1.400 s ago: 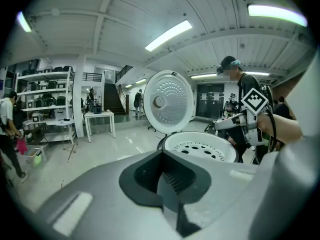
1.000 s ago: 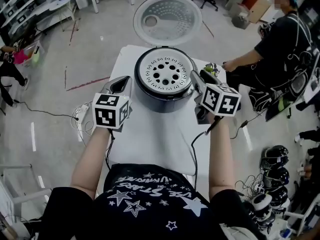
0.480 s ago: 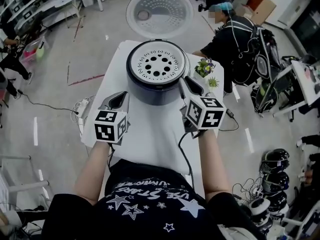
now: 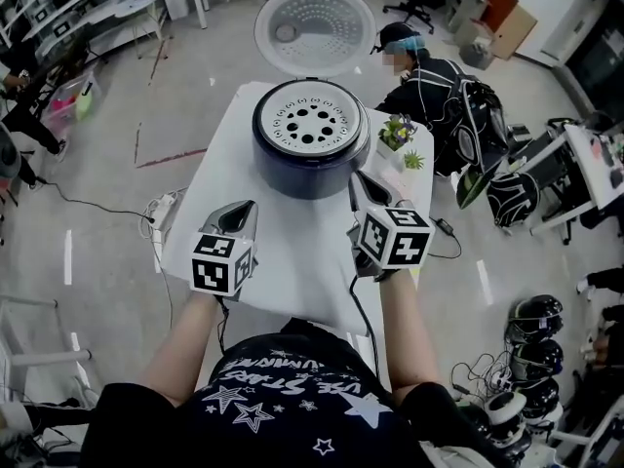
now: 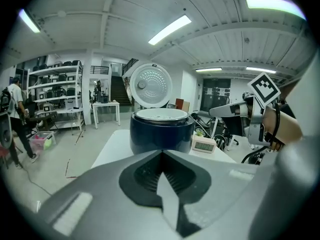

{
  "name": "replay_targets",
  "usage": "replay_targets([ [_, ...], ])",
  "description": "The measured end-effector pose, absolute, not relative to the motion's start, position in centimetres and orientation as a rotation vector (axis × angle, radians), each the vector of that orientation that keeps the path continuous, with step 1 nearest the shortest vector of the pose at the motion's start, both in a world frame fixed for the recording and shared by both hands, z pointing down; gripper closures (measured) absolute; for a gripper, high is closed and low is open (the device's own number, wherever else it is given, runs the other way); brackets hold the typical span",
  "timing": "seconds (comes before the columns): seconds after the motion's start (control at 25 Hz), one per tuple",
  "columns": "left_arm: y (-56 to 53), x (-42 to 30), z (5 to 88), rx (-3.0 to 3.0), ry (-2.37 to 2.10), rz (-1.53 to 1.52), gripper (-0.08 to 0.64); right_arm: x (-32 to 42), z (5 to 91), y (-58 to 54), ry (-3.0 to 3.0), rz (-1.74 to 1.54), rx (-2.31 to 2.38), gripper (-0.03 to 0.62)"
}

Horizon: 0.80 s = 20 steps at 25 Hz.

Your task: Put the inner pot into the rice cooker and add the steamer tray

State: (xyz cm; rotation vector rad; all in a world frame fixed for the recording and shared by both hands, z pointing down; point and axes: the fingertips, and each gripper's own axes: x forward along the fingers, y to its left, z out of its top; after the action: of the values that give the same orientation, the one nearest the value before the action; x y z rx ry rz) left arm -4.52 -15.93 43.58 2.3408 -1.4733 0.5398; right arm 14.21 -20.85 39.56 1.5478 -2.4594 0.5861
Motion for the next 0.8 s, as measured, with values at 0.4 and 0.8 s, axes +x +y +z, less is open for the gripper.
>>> replay_targets([
  [0.4,-7.2,-6.9,44.6,2.299,-1.481,0.559,0.548,12.4,40.1,-12.2,-2.452,0.573,1.490,0.566],
  [0.8,0.4,-7.4,43.5,2.306,-1.542,0.506,0.548,12.8,40.1,-4.8,-2.532,0.595,1.516,0.566],
])
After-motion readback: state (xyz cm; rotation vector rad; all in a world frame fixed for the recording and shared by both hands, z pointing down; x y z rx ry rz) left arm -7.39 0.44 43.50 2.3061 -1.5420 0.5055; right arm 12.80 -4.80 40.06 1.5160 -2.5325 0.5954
